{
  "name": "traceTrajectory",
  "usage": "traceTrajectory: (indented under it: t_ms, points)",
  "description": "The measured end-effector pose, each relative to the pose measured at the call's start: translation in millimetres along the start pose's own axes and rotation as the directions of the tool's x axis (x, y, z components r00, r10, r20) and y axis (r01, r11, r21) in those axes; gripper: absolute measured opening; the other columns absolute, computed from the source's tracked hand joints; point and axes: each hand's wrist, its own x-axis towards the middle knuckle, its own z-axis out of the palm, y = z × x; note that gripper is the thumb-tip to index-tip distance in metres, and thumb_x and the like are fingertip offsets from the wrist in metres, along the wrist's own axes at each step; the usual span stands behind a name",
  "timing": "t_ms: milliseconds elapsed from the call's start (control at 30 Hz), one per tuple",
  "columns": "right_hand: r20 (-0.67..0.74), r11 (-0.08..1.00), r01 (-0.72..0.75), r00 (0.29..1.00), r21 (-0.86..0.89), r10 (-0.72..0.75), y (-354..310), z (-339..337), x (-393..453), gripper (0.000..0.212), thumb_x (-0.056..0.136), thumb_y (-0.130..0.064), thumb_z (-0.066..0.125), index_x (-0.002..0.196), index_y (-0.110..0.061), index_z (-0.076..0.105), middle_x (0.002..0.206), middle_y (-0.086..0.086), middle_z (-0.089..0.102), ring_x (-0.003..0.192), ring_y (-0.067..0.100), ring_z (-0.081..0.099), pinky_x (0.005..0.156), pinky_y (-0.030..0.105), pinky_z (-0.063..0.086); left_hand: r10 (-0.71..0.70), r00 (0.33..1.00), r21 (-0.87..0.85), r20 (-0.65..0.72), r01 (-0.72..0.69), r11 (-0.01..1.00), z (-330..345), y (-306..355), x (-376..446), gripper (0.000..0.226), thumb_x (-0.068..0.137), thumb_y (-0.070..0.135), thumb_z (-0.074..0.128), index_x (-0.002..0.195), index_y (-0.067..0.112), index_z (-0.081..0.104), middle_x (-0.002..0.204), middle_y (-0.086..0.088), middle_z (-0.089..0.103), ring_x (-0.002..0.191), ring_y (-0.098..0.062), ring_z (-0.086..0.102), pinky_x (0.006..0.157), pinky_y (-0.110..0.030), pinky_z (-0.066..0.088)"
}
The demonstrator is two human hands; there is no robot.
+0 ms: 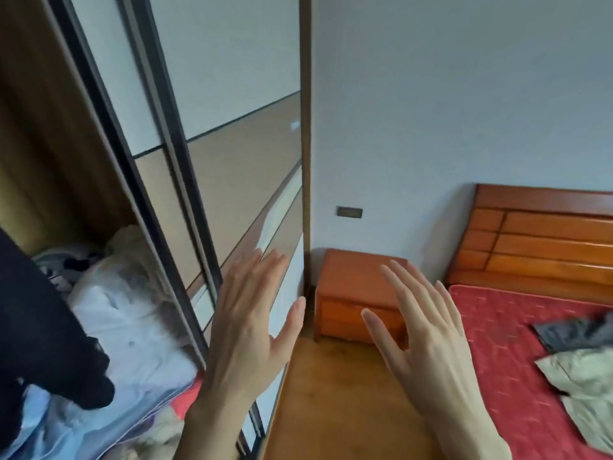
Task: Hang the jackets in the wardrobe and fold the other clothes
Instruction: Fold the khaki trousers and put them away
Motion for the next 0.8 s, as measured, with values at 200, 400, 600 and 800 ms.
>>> traceTrajectory:
  t_ms: [200, 400, 600, 800]
  points:
    - [-0.022, 0.969, -0.206, 0.979, -0.136, 0.205, 79, -46, -40, 0.066, 0.101, -0.060, 0.048, 0.156, -0.024, 0.046, 0.163, -0.005, 0.042, 0.156, 0.013, 0.028, 0.129, 0.050, 0.023, 0.064, 0.987, -0.127, 0.149, -0.045, 0.991, 78, 70, 5, 0.065, 0.106, 0.062, 0.032, 0.149, 0.018, 0.054, 0.155, -0.001, 0.053, 0.150, -0.020, 0.041, 0.119, -0.057, 0.037]
    - [-0.119, 0.920, -0.334, 0.941, -0.205, 0.315, 161, -97, -76, 0.066, 0.101, -0.059, 0.050, 0.157, -0.024, 0.045, 0.163, -0.006, 0.042, 0.156, 0.011, 0.028, 0.127, 0.051, 0.026, 0.197, 0.958, -0.249, 0.208, -0.143, 0.958, 161, 150, 15, 0.058, 0.104, 0.061, 0.043, 0.152, 0.030, 0.050, 0.159, 0.009, 0.047, 0.153, -0.009, 0.033, 0.124, -0.051, 0.035]
    - [-0.226, 0.846, -0.461, 0.884, -0.269, 0.410, 240, -148, -108, 0.064, 0.102, -0.059, 0.050, 0.156, -0.025, 0.044, 0.162, -0.008, 0.044, 0.156, 0.011, 0.027, 0.128, 0.049, 0.023, 0.352, 0.904, -0.354, 0.243, -0.255, 0.900, 237, 237, 25, 0.055, 0.106, 0.055, 0.044, 0.152, 0.026, 0.049, 0.159, 0.008, 0.047, 0.154, -0.008, 0.030, 0.126, -0.048, 0.029]
    - [-0.325, 0.755, -0.581, 0.808, -0.305, 0.491, 291, -195, -141, 0.063, 0.104, -0.058, 0.049, 0.157, -0.023, 0.045, 0.162, -0.006, 0.044, 0.156, 0.012, 0.029, 0.128, 0.047, 0.023, 0.480, 0.835, -0.471, 0.268, -0.322, 0.822, 292, 319, 22, 0.060, 0.107, 0.059, 0.038, 0.152, 0.022, 0.050, 0.158, 0.004, 0.049, 0.154, -0.011, 0.031, 0.124, -0.053, 0.031]
